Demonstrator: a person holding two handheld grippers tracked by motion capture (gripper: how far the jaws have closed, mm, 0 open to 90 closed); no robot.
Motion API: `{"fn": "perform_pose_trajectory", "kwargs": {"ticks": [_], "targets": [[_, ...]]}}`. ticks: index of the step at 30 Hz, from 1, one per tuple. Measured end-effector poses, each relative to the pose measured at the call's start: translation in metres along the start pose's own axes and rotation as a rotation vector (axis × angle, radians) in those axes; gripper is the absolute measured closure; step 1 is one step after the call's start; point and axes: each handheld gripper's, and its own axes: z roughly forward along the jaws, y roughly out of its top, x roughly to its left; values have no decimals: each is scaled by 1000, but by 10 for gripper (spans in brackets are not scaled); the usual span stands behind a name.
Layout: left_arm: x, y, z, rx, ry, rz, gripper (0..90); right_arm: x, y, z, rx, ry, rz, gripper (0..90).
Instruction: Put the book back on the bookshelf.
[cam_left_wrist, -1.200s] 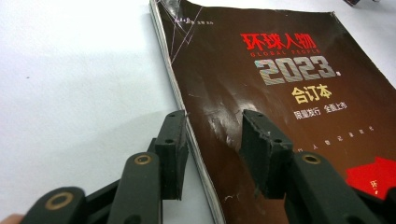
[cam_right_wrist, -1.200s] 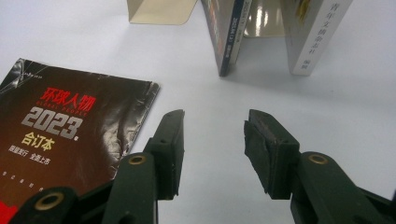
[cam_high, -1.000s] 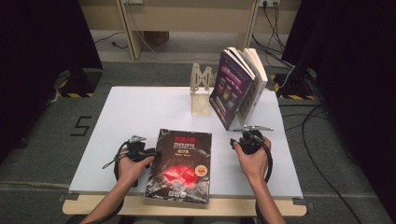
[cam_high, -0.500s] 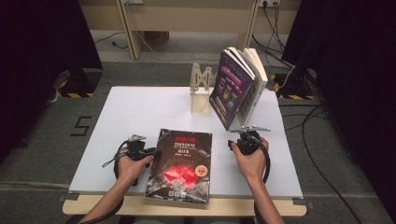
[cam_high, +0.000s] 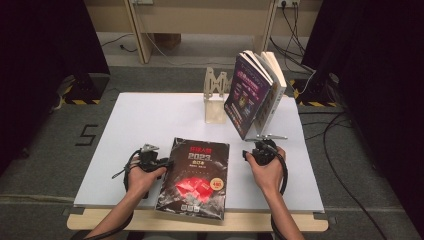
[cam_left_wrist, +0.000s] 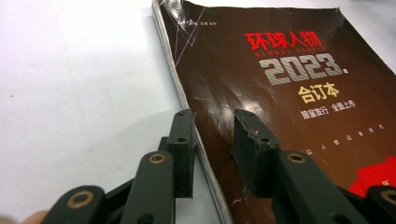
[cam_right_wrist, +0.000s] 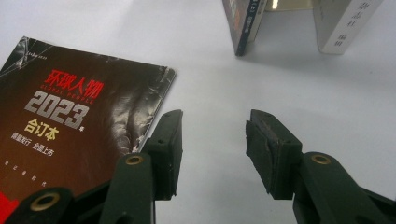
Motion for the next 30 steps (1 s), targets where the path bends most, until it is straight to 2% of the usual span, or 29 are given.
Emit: {"fn": "perform_pose_trajectory", "kwargs": {"ticks": [12, 16, 25, 30], "targets": [[-7, 0, 4, 4, -16, 25, 690, -1, -1, 3, 13, 3, 9, 554], [-10, -1, 4, 1, -15, 47, 691, -1, -2, 5, 19, 6, 4, 553], [-18, -3, 6, 9, -46, 87, 693, 1, -1, 9, 39, 19, 14, 548], [-23, -1, 9, 17, -62, 91, 692, 0, 1, 12, 48, 27, 24, 543]]}}
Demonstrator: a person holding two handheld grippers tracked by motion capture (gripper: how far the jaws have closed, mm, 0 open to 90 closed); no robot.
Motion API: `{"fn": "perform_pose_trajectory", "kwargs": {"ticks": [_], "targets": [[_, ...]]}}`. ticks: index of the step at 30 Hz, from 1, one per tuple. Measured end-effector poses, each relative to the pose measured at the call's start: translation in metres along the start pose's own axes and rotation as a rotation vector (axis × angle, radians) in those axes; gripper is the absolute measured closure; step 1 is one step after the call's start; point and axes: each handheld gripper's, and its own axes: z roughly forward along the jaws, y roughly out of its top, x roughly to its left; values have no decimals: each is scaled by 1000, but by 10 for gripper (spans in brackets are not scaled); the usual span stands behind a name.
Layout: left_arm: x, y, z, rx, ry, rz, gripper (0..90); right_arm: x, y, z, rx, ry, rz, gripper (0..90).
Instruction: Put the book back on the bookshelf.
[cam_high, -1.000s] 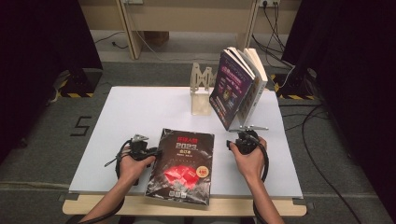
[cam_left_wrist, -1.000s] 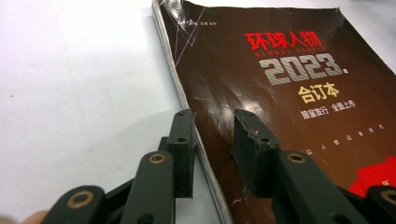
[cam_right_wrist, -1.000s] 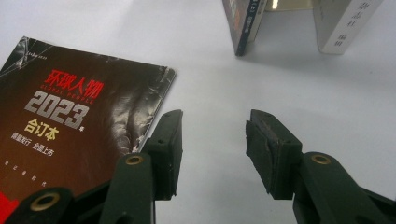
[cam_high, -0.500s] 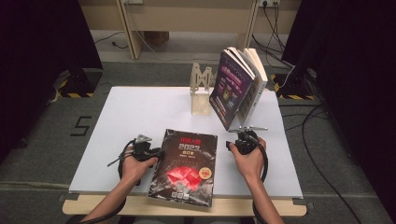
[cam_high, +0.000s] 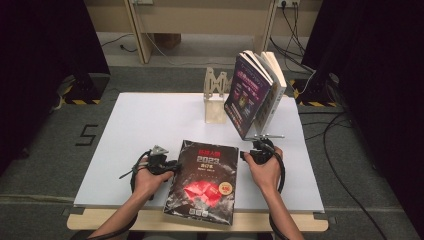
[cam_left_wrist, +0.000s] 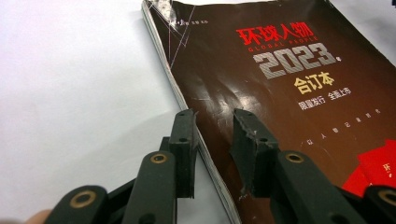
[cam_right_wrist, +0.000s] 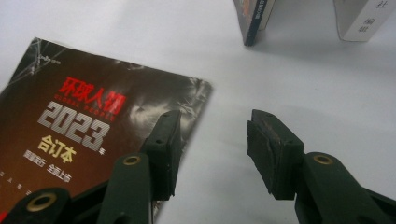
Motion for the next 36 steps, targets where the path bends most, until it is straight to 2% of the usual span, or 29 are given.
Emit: {"fn": "perform_pose_trajectory", "kwargs": {"ticks": [11, 18, 20, 27, 30, 33, 36], "targets": [[-12, 0, 5, 9, -34, 30, 692, -5, 6, 8, 14, -1, 14, 535], [-24, -1, 7, 25, -75, 47, 692, -13, 5, 14, 38, 1, 41, 525], [-25, -1, 8, 22, -73, 45, 691, -15, 5, 14, 49, 3, 56, 523], [-27, 0, 8, 30, -69, 56, 687, -18, 7, 16, 56, 7, 64, 519], [-29, 0, 9, 30, -81, 66, 686, -18, 8, 18, 55, 13, 70, 516], [-30, 0, 10, 30, -91, 59, 683, -17, 8, 19, 65, 12, 66, 512], [-31, 0, 11, 33, -94, 74, 671, -19, 8, 20, 64, 8, 67, 511]]}}
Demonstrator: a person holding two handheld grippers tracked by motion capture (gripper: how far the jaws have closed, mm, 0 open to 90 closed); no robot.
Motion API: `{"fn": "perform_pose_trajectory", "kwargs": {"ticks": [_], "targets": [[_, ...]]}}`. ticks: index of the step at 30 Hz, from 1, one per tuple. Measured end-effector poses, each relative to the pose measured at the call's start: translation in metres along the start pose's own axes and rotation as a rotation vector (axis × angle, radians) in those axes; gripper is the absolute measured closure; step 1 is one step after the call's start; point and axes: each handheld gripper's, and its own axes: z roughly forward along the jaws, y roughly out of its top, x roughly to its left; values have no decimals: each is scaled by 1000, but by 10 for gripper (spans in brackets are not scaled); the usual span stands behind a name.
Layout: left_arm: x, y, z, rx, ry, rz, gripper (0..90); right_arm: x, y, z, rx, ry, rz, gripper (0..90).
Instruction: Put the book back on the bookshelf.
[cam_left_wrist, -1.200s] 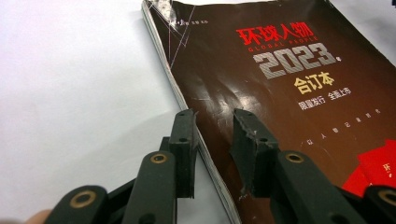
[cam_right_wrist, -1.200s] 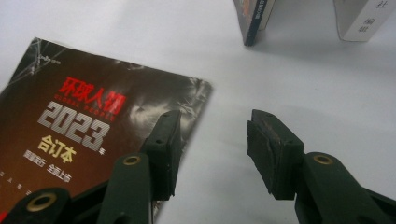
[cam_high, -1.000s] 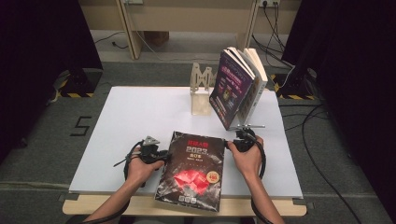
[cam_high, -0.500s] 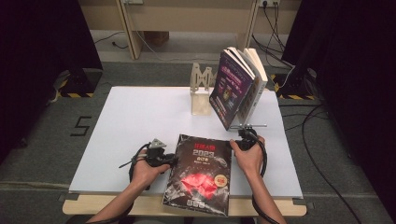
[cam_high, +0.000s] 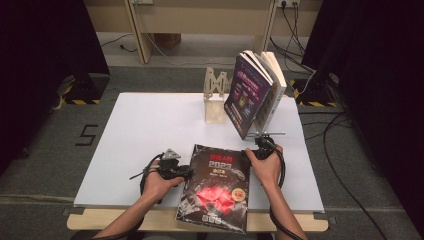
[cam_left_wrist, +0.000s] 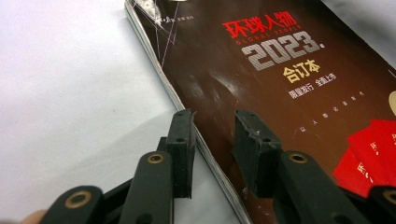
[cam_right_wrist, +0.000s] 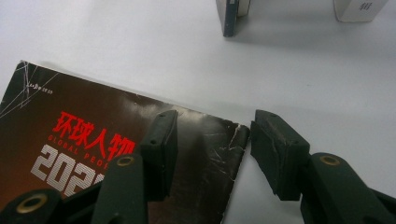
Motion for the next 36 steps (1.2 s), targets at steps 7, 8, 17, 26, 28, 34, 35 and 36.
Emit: {"fn": "perform_pose_trajectory", "kwargs": {"ticks": [7, 8, 17, 26, 28, 34, 35, 36], "targets": [[0, 0, 0, 0, 0, -5, 665, -2, 3, 3, 2, -4, 3, 506], [0, 0, 0, 0, -2, -6, 665, -2, 3, 3, 1, -1, 12, 506], [-2, 0, 0, 0, 5, 3, 650, -2, 5, 6, 5, 11, 5, 497], [-7, -1, -3, 16, 6, -3, 606, -4, 2, 4, -5, 29, 28, 514], [-9, -2, -5, 28, 5, -1, 596, -4, 2, 4, -7, 27, 24, 512], [-12, -5, -7, 38, 20, 31, 613, -1, 1, 5, -12, 14, 11, 510], [-13, -5, -7, 40, 25, 36, 622, -2, 0, 5, -17, 13, 16, 518], [-12, -5, -7, 43, 25, 38, 629, -2, 0, 4, -19, 12, 15, 531]]}}
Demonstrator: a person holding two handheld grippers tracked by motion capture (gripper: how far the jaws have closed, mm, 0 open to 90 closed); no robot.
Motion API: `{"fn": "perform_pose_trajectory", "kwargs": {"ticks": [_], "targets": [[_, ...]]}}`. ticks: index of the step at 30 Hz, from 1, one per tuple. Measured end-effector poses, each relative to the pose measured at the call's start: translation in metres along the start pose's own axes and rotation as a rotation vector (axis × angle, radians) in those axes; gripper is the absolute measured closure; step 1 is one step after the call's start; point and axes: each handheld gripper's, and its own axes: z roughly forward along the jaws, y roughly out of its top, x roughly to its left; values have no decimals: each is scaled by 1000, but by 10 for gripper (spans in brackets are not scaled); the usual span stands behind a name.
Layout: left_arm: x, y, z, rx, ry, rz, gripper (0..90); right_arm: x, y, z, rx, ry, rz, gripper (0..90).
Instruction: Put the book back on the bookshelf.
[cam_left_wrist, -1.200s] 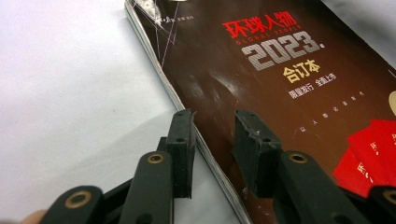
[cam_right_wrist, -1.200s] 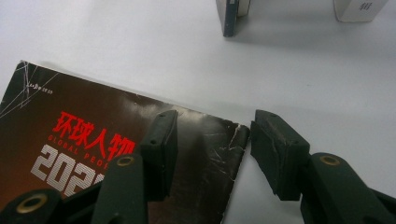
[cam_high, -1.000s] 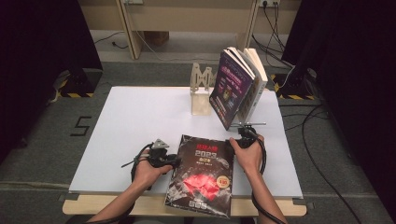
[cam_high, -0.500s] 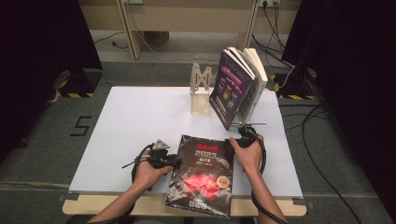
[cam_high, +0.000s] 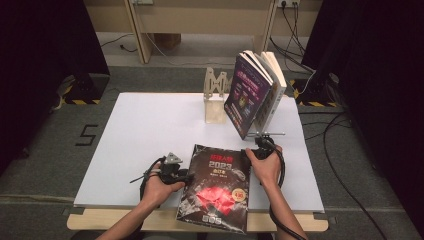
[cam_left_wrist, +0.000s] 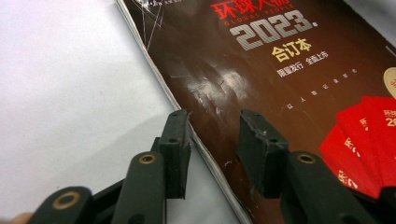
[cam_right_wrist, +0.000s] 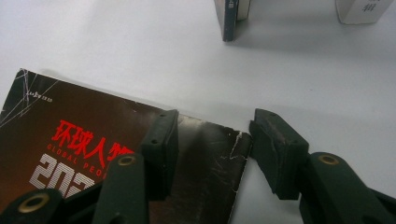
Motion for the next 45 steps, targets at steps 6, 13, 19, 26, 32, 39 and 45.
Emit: {"fn": "perform_pose_trajectory", "kwargs": {"ticks": [6, 13, 19, 26, 32, 39, 45], "targets": [[0, 1, 0, 5, 4, 4, 659, -1, -2, -2, -19, 28, 35, 549], [-1, 0, 0, 0, 14, 4, 662, -4, -1, -6, -16, 60, 67, 554], [-1, 0, 0, 0, 11, 1, 662, -7, -6, -4, -4, 84, 87, 553], [-1, -1, 0, -11, 19, -6, 664, -6, -8, -8, 10, 115, 100, 565], [-1, -2, 0, -11, 16, -8, 664, -5, -10, -11, 19, 129, 109, 566], [-1, -2, 0, -12, 18, -7, 664, -8, -14, -10, 38, 150, 102, 573], [-1, -2, 0, -15, 18, -8, 664, -6, -14, -10, 44, 145, 94, 578]]}}
